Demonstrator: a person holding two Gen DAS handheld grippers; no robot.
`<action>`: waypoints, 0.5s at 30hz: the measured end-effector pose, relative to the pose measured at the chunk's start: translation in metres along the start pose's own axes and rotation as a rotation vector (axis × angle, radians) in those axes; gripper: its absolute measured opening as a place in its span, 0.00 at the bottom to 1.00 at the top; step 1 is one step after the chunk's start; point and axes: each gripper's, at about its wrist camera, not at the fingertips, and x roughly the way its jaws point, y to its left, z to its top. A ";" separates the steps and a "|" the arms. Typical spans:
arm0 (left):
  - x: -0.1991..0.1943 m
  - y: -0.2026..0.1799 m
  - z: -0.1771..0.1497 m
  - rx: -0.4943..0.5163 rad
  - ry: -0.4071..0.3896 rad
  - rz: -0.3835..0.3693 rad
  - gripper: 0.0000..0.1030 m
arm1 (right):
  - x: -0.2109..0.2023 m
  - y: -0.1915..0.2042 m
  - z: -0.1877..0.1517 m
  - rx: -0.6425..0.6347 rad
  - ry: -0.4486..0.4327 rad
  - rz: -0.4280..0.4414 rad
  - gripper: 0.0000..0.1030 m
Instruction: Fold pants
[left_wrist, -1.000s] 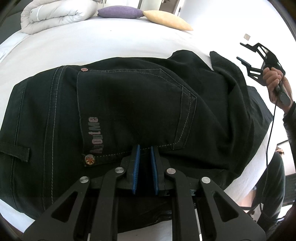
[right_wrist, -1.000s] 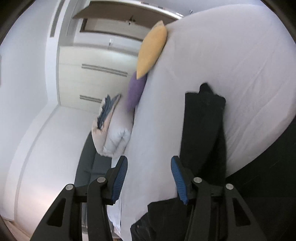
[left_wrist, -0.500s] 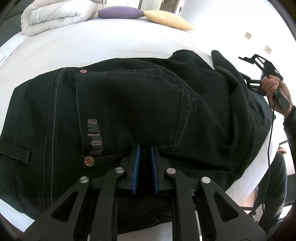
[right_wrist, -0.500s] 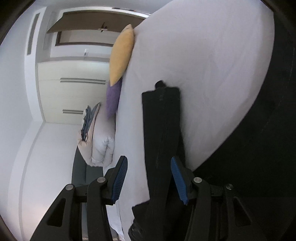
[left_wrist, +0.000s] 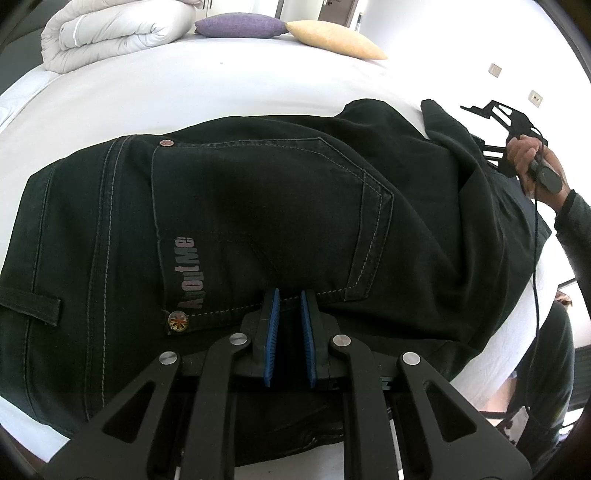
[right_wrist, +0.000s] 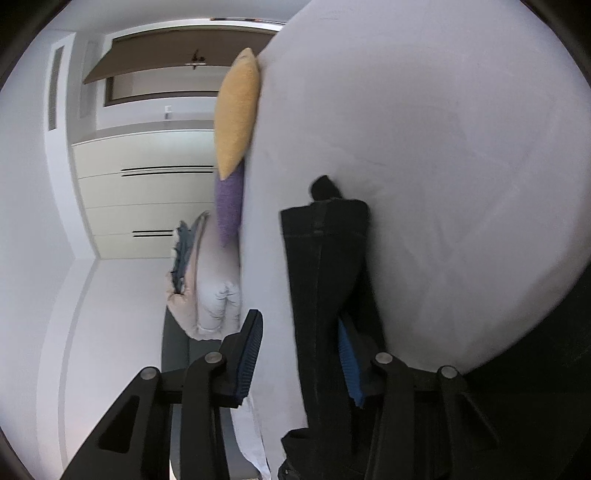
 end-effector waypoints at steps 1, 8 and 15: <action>0.000 0.000 0.000 -0.001 -0.001 -0.001 0.12 | -0.001 0.000 0.001 0.002 -0.006 0.030 0.42; 0.000 0.003 0.001 0.000 -0.002 -0.005 0.12 | -0.020 -0.009 0.005 0.039 -0.083 0.126 0.42; 0.000 0.002 0.003 0.003 0.000 0.002 0.12 | -0.014 -0.010 0.009 0.041 -0.068 0.168 0.39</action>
